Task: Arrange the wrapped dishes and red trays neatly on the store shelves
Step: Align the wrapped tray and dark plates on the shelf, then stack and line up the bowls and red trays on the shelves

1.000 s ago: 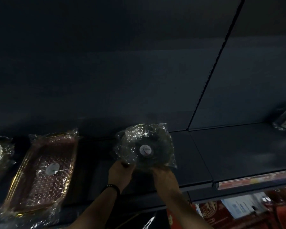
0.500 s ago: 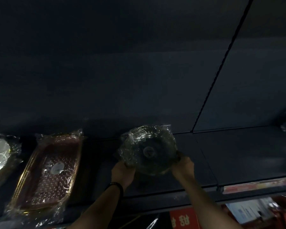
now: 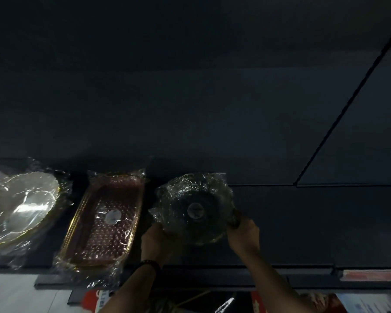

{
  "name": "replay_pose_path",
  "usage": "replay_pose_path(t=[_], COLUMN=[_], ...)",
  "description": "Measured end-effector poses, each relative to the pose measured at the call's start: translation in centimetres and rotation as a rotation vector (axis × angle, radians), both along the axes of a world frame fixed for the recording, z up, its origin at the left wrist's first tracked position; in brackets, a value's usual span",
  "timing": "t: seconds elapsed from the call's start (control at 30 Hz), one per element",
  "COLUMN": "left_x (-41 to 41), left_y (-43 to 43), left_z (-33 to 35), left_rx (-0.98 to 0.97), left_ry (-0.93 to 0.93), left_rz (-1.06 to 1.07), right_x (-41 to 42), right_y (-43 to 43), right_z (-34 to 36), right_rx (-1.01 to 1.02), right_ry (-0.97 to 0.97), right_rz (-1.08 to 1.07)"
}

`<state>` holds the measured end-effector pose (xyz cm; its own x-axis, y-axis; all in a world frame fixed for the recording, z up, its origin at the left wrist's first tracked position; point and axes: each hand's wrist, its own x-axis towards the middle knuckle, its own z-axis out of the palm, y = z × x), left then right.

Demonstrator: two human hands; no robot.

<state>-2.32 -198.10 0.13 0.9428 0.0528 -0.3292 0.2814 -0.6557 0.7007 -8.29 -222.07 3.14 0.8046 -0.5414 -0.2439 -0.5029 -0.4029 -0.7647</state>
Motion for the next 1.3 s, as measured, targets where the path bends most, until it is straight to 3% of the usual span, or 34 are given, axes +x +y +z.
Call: replay_pose_path(t=[0.3, 0.43, 0.57, 0.67, 0.8, 0.9, 1.0, 1.3], left_x=[0.7, -1.0, -4.5, -7.4, -9.6, -9.8, -9.8, -11.8], left_y=[3.8, 4.6, 5.9, 7.1, 9.5, 12.2, 14.2, 16.3], left_z=[2.0, 2.6, 1.9, 0.7, -1.2, -3.2, -5.3, -11.6], left_rx=[0.058, 0.052, 0.096, 0.151, 0.207, 0.313, 0.297, 0.408], left_ry=[-0.127, -0.204, -0.288, -0.232, -0.058, -0.013, 0.044, 0.155], left_rz=[0.025, 0.003, -0.191, -0.422, -0.638, -0.793, -0.89, -0.99], right_x=[1.4, 0.5, -2.2, -5.0, -8.6, -11.2, -13.4, -16.3], right_y=[4.3, 4.8, 5.7, 7.1, 9.1, 11.1, 13.2, 16.4], right_z=[-0.4, -0.5, -1.3, -2.5, -4.7, -6.5, -7.9, -14.6], right_rx=[0.031, 0.085, 0.099, 0.065, 0.046, -0.003, -0.012, 0.034], right_ry=[0.005, -0.033, -0.091, -0.09, 0.01, 0.195, 0.365, 0.581], right_rz=[0.07, -0.033, -0.134, -0.146, 0.006, 0.189, 0.311, 0.481])
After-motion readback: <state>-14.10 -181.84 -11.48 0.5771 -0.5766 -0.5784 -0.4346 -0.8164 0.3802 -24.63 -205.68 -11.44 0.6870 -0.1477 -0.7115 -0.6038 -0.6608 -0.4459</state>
